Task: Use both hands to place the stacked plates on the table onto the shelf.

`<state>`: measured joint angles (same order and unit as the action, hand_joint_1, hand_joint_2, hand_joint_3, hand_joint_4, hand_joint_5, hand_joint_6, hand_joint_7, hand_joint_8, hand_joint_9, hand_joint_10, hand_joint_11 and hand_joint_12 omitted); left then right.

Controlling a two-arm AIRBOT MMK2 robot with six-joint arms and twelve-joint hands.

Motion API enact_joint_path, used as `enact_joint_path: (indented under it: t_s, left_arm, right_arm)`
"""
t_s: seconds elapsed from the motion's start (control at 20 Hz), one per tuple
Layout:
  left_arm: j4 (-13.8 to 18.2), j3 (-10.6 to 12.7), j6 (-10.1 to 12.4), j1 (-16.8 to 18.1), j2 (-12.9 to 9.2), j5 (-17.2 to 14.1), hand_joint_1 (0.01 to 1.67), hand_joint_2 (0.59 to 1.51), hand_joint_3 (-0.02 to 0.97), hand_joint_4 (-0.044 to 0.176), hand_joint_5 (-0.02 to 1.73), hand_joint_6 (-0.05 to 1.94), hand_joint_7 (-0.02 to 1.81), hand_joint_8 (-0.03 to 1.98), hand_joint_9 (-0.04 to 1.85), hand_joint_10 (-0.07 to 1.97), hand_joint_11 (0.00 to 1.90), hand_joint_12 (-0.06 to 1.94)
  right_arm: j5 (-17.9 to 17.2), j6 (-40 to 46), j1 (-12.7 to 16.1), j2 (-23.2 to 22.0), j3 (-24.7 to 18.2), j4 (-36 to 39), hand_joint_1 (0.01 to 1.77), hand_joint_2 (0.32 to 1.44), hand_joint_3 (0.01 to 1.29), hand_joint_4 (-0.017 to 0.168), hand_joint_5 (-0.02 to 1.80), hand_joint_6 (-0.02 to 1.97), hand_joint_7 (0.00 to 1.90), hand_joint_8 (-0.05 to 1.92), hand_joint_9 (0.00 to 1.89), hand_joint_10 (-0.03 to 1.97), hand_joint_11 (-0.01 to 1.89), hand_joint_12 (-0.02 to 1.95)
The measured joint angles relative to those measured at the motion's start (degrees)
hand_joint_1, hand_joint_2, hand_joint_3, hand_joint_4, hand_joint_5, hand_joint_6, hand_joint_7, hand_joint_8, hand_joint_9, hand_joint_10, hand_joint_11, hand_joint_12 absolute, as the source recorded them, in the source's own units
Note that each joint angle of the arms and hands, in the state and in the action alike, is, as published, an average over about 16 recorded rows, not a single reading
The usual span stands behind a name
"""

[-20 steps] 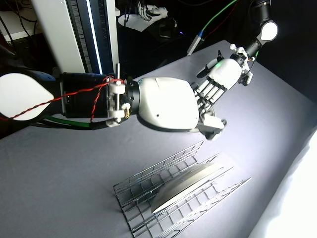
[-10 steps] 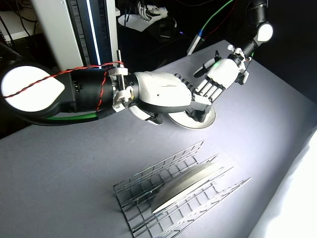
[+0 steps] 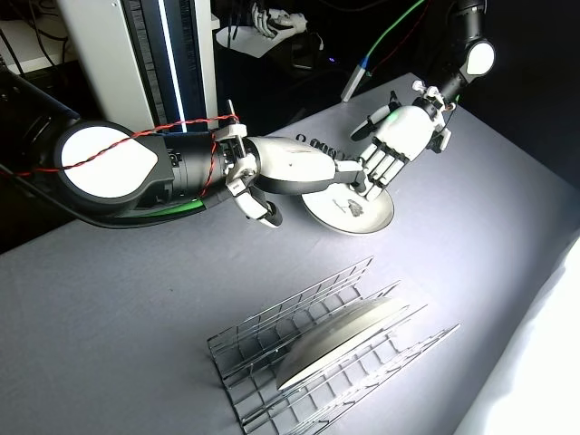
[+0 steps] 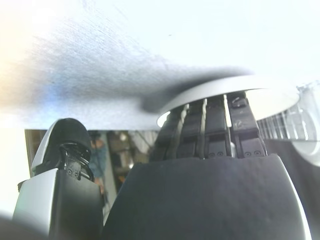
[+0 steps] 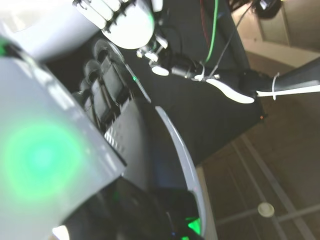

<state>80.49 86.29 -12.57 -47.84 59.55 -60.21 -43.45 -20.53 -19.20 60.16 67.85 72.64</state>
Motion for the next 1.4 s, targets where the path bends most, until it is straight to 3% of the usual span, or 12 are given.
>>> enact_joint_path:
  t_s: [0.25, 0.5, 1.1, 1.4]
  left_arm:
    - [-2.8, -0.5, -1.0, -2.6, -0.2, -0.3, 0.02, 1.182, 0.01, -0.013, -0.01, -0.03, 0.0, -0.02, -0.01, -0.02, 0.02, -0.02]
    - [-5.4, -1.1, -1.8, -5.2, -0.3, -0.8, 0.02, 1.183, 0.009, -0.013, -0.01, -0.03, 0.0, -0.02, -0.01, -0.02, 0.02, -0.04]
    - [-6.1, -1.9, -1.9, -7.2, -0.4, -2.1, 0.02, 1.183, 0.01, -0.013, -0.02, -0.04, 0.0, -0.02, -0.02, -0.02, 0.01, -0.04]
    - [-5.9, -2.0, -1.8, -7.3, -0.4, -2.3, 0.02, 1.181, 0.01, -0.013, -0.02, -0.04, 0.0, -0.02, -0.02, -0.02, 0.01, -0.04]
  right_arm:
    - [0.1, -0.1, -0.7, 0.3, -0.1, 0.6, 1.05, 0.9, 0.01, 0.006, 0.07, 0.02, 0.05, 0.02, 0.05, 0.01, 0.01, 0.17]
    - [0.7, -0.1, -1.3, 1.5, 0.2, 0.8, 1.01, 0.88, 0.01, 0.006, 0.02, 0.02, 0.01, 0.02, 0.02, 0.01, 0.01, 0.01]
    - [4.5, -0.2, -2.3, 9.7, 3.3, 0.7, 1.1, 0.88, 0.01, 0.006, 0.02, 0.02, 0.01, 0.02, 0.02, 0.01, 0.03, 0.02]
    - [7.0, -0.2, -2.5, 13.3, 4.3, 0.0, 1.18, 0.89, 0.01, 0.005, 0.02, 0.02, 0.01, 0.02, 0.01, 0.01, 0.03, 0.13]
